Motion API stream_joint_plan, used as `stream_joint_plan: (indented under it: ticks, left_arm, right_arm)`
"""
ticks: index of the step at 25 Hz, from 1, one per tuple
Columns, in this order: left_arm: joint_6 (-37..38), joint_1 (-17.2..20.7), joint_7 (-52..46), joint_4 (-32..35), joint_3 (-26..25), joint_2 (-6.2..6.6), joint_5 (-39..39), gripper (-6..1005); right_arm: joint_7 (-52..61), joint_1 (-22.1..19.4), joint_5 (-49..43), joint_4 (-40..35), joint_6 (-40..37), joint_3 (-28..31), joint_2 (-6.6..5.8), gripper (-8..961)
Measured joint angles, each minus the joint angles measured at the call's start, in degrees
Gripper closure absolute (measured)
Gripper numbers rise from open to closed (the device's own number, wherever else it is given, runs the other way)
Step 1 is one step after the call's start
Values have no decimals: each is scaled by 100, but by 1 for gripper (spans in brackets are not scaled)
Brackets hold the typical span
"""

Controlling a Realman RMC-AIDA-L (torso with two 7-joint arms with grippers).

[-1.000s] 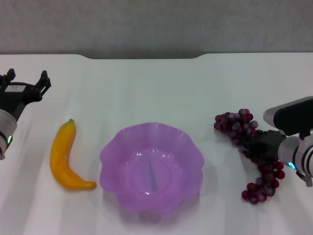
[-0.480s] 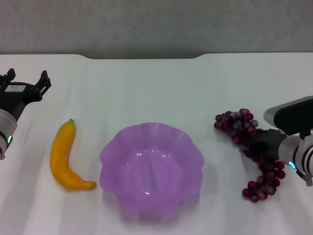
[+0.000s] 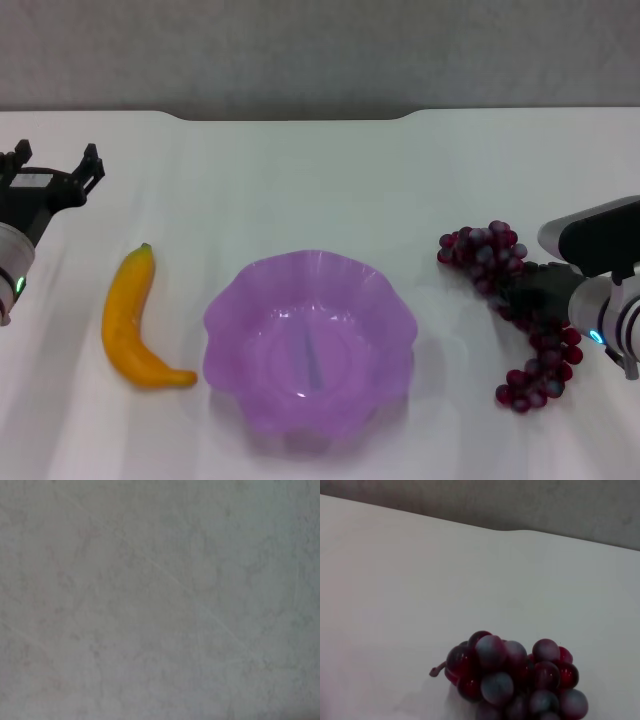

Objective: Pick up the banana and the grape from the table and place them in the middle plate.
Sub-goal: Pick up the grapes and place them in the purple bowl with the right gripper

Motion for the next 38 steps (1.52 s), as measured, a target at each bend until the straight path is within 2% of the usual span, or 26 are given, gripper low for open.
stream_joint_plan:
  ticks: [38]
  left_arm:
    - [-9, -26, 0, 2, 0, 0, 0, 121]
  right_arm:
    - [0, 55, 0, -9, -37, -15, 0, 578]
